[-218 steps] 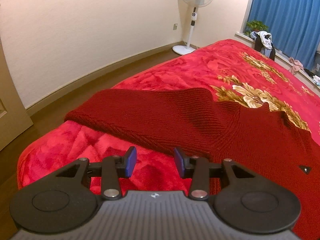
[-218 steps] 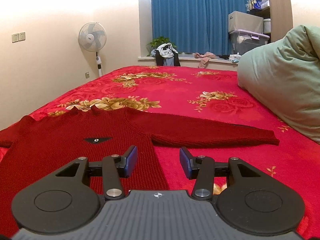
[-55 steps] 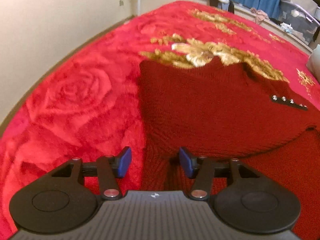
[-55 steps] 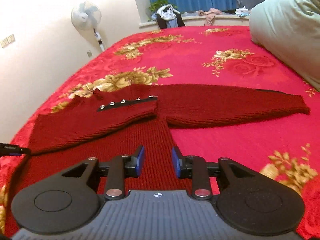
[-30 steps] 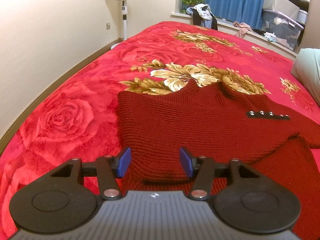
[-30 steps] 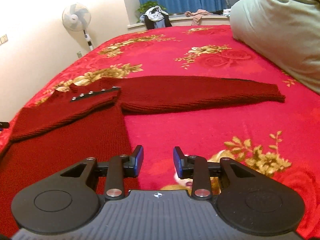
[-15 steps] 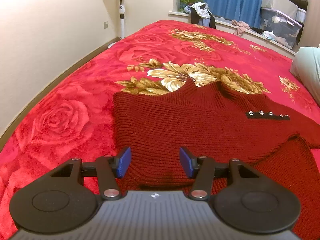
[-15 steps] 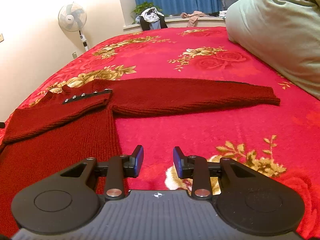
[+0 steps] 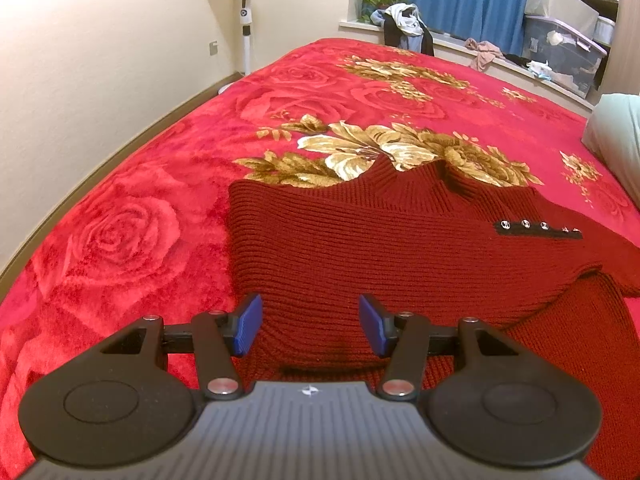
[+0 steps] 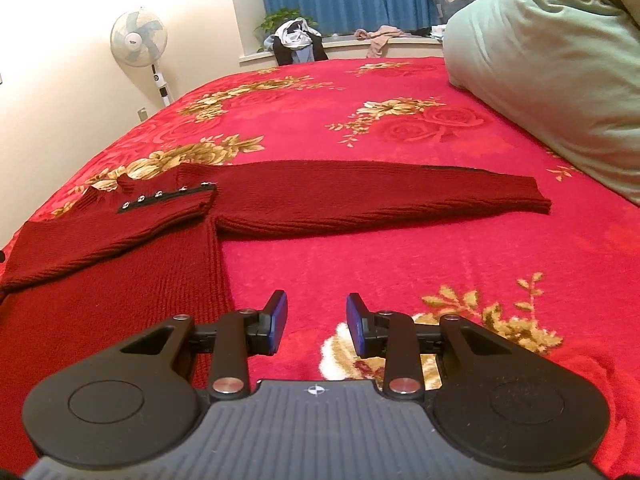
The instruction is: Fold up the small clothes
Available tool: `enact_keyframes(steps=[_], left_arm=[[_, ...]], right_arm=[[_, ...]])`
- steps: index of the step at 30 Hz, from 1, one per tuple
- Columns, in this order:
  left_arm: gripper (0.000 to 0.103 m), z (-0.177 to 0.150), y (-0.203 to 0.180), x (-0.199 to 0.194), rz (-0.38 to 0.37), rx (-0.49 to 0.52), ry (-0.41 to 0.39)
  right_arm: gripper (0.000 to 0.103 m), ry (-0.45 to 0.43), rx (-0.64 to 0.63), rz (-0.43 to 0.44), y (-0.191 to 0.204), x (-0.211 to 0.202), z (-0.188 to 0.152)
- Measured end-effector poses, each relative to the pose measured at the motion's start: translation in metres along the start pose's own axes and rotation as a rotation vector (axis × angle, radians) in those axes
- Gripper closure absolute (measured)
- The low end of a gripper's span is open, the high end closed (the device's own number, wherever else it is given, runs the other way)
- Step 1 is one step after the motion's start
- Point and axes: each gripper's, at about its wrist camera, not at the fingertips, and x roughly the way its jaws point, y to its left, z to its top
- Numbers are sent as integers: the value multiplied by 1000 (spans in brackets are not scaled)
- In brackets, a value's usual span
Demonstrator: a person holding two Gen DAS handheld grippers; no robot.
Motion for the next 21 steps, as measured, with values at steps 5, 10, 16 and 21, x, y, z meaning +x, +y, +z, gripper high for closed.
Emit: enact_keyframes(steps=[5,10,16,21], left_arm=[[44,0,0,0,-1,-1,0],[44,0,0,0,0,-1,0],[44,0,0,0,-1,-1,0],[44,0,1,-1,-1,-8,0]], right_arm=[[69,-2,7,-11,0,1,0],[70,-11,10,-12,-1,0,0],[70,-15,16,-17,-2,0,1],[79,-28,13,-16,-2,-2,1]])
